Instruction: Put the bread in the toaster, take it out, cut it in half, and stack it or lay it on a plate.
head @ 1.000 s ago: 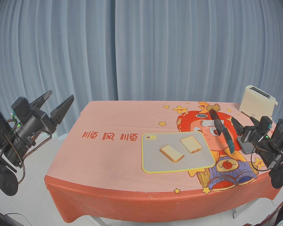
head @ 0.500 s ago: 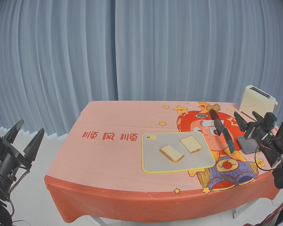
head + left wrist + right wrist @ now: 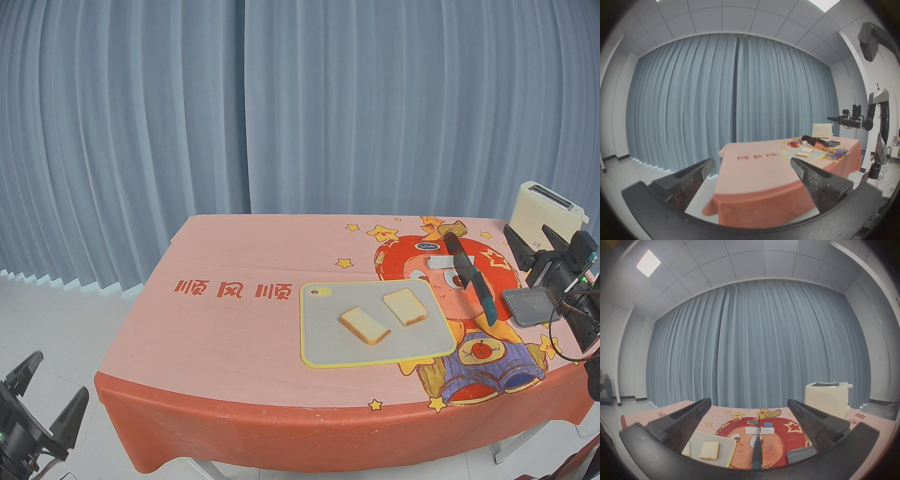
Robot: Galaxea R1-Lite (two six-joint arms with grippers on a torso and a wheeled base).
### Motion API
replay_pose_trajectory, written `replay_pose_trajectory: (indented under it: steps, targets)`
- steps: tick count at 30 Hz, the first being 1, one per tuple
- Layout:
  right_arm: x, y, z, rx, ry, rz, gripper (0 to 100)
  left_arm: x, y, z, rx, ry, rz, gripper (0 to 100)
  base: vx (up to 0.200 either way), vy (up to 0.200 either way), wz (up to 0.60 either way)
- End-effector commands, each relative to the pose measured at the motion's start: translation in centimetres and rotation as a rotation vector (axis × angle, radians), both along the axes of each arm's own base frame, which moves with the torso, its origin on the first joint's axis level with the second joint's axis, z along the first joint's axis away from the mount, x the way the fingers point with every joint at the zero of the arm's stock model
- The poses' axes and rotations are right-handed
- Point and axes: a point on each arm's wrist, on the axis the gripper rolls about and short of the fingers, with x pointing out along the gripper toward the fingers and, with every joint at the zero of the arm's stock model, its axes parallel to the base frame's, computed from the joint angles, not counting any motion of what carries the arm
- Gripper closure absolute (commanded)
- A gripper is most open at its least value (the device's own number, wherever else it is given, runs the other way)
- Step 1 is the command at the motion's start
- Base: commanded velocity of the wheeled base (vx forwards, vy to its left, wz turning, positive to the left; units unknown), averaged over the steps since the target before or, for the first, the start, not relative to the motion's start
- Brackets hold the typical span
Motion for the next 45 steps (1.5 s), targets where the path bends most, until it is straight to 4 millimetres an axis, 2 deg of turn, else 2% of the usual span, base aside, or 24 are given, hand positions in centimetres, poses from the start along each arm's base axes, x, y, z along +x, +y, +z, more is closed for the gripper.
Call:
replay_pose_trajectory:
  steps: [1, 5, 8, 9, 11, 29, 38, 45]
  targets:
    - [-0.7, 0.1, 0.9, 0.006, -0.043, 0.011, 0, -5.0, 0.0, -2.8, 0.009, -0.107, -0.005, 0, 0.0, 0.0, 0.0]
    - [-0.7, 0.0, 0.9, 0.006, -0.04, 0.011, 0, -5.7, 0.0, -5.1, 0.034, -0.039, 0.008, 0, 0.0, 0.0, 0.0]
    - [-0.7, 0.1, 0.8, 0.005, -0.036, 0.011, 0, -5.7, 0.1, -5.1, 0.055, -0.024, 0.085, 0, 0.0, 0.0, 0.0]
    - [-0.6, 0.1, 0.7, 0.004, -0.031, 0.013, 0, -5.5, 0.4, -5.7, 0.056, 0.001, 0.201, 0, 0.0, 0.0, 0.0]
    - [-0.7, 0.1, 0.6, 0.002, -0.028, 0.011, 0, -5.5, 0.6, -5.8, 0.013, 0.019, 0.294, 0, 0.0, 0.0, 0.0]
    - [-0.9, 0.6, 0.3, -0.009, -0.016, 0.037, 0, -5.5, 0.5, -5.8, -0.002, 0.019, 0.254, 0, 0.0, 0.0, 0.0]
    - [-1.6, 2.1, -0.1, -0.007, 0.001, 0.119, 0, -5.5, 0.5, -5.8, -0.004, 0.019, 0.254, 0, 0.0, 0.0, 0.0]
    - [-1.6, 2.4, -0.5, -0.008, 0.019, 0.154, 0, -5.5, 0.5, -5.8, -0.002, 0.019, 0.254, 0, 0.0, 0.0, 0.0]
